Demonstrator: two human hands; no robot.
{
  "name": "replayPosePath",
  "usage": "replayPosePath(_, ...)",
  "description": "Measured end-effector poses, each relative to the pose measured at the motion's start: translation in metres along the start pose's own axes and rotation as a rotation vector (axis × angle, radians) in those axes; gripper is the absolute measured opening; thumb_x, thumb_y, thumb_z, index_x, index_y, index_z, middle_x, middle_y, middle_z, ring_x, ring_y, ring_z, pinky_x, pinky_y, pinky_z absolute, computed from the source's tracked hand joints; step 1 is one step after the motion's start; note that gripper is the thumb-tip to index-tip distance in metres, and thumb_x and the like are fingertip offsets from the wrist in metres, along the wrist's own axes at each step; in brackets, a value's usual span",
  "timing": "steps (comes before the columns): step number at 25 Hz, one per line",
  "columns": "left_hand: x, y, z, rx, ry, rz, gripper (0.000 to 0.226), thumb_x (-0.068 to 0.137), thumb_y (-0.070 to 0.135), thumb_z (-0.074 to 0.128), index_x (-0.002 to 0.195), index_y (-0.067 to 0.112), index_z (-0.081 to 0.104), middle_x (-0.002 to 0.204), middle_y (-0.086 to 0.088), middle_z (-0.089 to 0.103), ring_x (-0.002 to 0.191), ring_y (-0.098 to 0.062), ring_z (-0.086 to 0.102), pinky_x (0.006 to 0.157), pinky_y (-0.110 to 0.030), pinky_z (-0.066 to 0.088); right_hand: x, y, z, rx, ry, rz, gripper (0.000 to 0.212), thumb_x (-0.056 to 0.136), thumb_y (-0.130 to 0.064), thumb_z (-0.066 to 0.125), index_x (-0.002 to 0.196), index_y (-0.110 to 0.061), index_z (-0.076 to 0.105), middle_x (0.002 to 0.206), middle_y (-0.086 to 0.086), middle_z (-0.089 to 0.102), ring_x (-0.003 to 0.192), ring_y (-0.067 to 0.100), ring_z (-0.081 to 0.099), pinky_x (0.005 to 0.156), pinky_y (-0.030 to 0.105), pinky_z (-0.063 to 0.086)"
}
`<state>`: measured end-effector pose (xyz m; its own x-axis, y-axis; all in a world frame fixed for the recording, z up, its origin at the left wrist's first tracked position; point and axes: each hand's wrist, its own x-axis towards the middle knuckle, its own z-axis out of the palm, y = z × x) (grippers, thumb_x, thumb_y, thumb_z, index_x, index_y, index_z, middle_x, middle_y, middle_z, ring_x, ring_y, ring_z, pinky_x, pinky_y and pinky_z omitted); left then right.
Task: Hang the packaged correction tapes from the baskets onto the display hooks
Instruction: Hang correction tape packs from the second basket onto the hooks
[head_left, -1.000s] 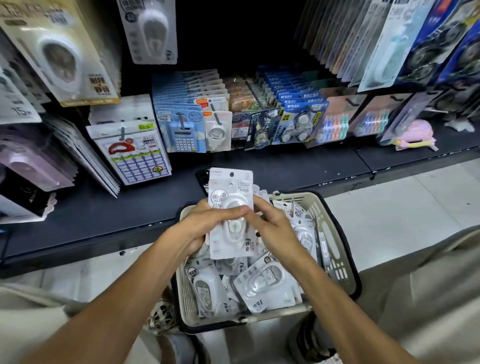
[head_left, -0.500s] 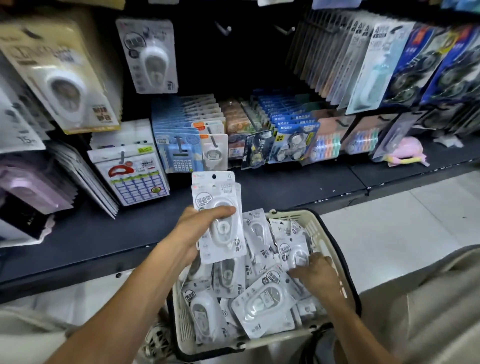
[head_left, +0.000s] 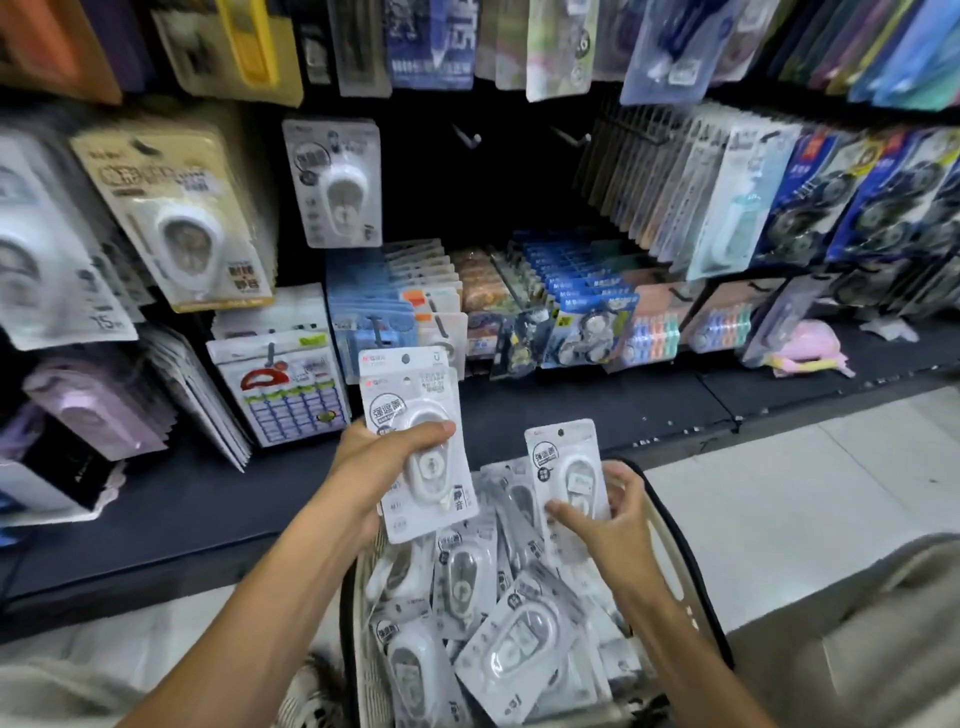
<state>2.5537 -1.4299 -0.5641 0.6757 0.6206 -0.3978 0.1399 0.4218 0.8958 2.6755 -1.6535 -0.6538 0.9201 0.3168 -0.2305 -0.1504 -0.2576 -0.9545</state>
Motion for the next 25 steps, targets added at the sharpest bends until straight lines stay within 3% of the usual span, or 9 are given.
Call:
replayPosePath(2,-0.002,0.026,-0.007,-0.011,-0.006,0.077,0.030,0.071,0.010,0.088,0.099,0.014,0.076,0.091,-0.010,0.081,0.078,-0.027,0.079,0.065,-0.037,0.064,0.005,-0.030,0.012,0.292,-0.138,0.037,0.074,0.073,-0.009,0.086,0.137,-0.020,0.051,0.117,0.012,0.073,0.101,0.033,0.073,0.081,0.049,0.062)
replayPosePath(4,-0.004,0.065,-0.020,-0.026,-0.016,0.210,0.035,0.061,0.018,0.093,0.093,0.019,0.079,0.096,-0.010,0.081,0.084,-0.028,0.079,0.074,-0.042,0.063,0.008,-0.072,0.029,0.424,-0.358,0.009,0.073,0.064,-0.019,0.093,0.130,-0.012,0.064,0.117,0.018,0.074,0.103,0.036,0.073,0.079,0.046,0.062)
replayPosePath(7,-0.010,0.126,-0.048,-0.020,0.008,0.446,0.056,0.047,0.033,0.093,0.100,0.022,0.079,0.101,-0.008,0.080,0.092,-0.028,0.078,0.080,-0.043,0.062,0.010,-0.143,0.057,0.360,-0.523,-0.188,0.070,0.059,-0.032,0.097,0.122,-0.019,0.069,0.115,0.015,0.075,0.102,0.032,0.074,0.077,0.037,0.062)
replayPosePath(11,-0.016,0.162,-0.092,0.007,0.080,0.593,0.072,0.041,0.033,0.097,0.107,0.016,0.074,0.103,-0.013,0.079,0.096,-0.036,0.076,0.083,-0.053,0.060,0.011,-0.224,0.104,0.205,-0.578,-0.445,0.048,0.085,-0.025,0.078,0.128,-0.031,0.059,0.111,0.000,0.077,0.093,0.019,0.075,0.064,0.025,0.059)
replayPosePath(14,-0.020,0.161,-0.110,-0.051,0.090,0.660,0.062,0.047,0.028,0.094,0.106,0.022,0.076,0.106,-0.013,0.078,0.097,-0.037,0.076,0.079,-0.056,0.061,0.013,-0.246,0.141,0.094,-0.529,-0.503,0.038,0.092,-0.028,0.074,0.121,-0.047,0.058,0.109,-0.004,0.075,0.084,0.014,0.073,0.053,0.022,0.051)
replayPosePath(17,-0.021,0.162,-0.109,-0.086,0.082,0.650,0.058,0.044,0.028,0.092,0.100,0.029,0.078,0.105,-0.009,0.079,0.095,-0.032,0.077,0.080,-0.049,0.061,0.011,-0.246,0.155,0.121,-0.439,-0.481,0.032,0.092,-0.036,0.073,0.118,-0.050,0.062,0.113,-0.010,0.074,0.087,0.009,0.072,0.064,0.026,0.052)
replayPosePath(21,-0.014,0.161,-0.105,-0.158,0.073,0.573,0.058,0.042,0.023,0.092,0.098,0.020,0.078,0.102,-0.012,0.080,0.091,-0.032,0.078,0.074,-0.045,0.065,0.005,-0.235,0.156,0.059,-0.330,-0.310,0.062,0.093,-0.040,0.070,0.142,-0.050,0.035,0.131,-0.016,0.057,0.088,0.019,0.073,0.066,0.040,0.060)
replayPosePath(23,-0.013,0.159,-0.098,-0.154,0.053,0.552,0.062,0.044,0.019,0.093,0.104,0.015,0.075,0.102,-0.016,0.079,0.091,-0.035,0.077,0.073,-0.046,0.065,-0.003,-0.228,0.155,-0.209,-0.239,-0.469,0.057,0.090,-0.057,0.062,0.138,-0.057,0.032,0.137,-0.023,0.048,0.106,0.003,0.063,0.083,0.039,0.056)
replayPosePath(25,-0.010,0.158,-0.090,-0.130,0.025,0.550,0.072,0.043,0.018,0.093,0.112,0.011,0.072,0.104,-0.016,0.078,0.093,-0.036,0.077,0.076,-0.047,0.064,-0.012,-0.228,0.157,-0.309,-0.236,-0.577,0.057,0.080,-0.072,0.054,0.132,-0.064,0.032,0.129,-0.032,0.052,0.105,-0.009,0.059,0.079,0.029,0.051)
